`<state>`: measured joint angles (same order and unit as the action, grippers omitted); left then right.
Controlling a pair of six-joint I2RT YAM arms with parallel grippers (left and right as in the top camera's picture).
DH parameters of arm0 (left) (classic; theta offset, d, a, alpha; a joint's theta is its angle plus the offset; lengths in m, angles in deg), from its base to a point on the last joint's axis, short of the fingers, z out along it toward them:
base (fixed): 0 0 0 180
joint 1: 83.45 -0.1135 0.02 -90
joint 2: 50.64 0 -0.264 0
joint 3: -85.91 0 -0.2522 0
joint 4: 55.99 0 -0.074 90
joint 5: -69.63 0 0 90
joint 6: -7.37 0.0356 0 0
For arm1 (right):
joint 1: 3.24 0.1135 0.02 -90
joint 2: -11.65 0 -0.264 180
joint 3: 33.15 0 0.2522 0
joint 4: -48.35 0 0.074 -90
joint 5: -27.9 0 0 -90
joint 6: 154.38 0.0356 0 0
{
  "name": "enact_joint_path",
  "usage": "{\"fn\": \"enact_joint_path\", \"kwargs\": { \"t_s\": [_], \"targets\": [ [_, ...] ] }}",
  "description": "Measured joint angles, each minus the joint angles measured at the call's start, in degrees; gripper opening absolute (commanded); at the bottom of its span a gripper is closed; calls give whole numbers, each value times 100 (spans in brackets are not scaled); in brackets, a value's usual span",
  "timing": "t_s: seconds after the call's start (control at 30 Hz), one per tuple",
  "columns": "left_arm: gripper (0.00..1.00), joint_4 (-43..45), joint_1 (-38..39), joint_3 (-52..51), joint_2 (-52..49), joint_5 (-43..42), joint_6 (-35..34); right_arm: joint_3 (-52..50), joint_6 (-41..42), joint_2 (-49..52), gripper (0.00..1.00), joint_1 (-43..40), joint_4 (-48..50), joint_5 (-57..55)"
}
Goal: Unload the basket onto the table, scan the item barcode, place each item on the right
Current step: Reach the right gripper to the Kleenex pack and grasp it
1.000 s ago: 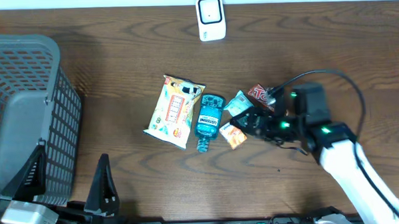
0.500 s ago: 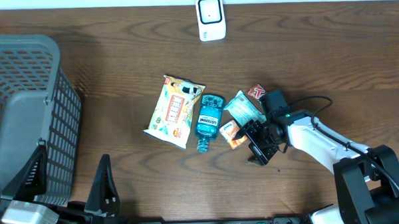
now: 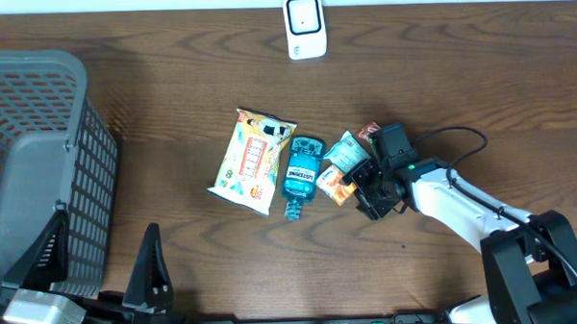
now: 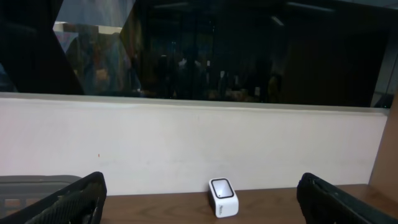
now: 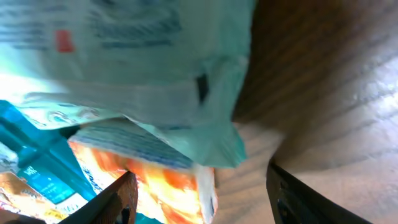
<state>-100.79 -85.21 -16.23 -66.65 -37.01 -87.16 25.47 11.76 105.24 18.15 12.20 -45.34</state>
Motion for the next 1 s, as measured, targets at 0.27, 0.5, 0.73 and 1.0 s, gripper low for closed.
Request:
{"fn": "enact_joint_path", "kwargs": {
  "t_s": [0.27,0.5,0.73,1.0],
  "targets": [
    [98,-4,0,0,0,0,0,2,4,24,55,372,505,-474],
    [98,-13,0,0,0,0,2,48,-7,190,1,533,575,-660],
    [98,-46,0,0,186,2,0,127,-52,256,1,505,549,-527],
    [98,122,0,0,232,1499,0,-52,-590,-697,1,-260,-1073,509]
  ]
}}
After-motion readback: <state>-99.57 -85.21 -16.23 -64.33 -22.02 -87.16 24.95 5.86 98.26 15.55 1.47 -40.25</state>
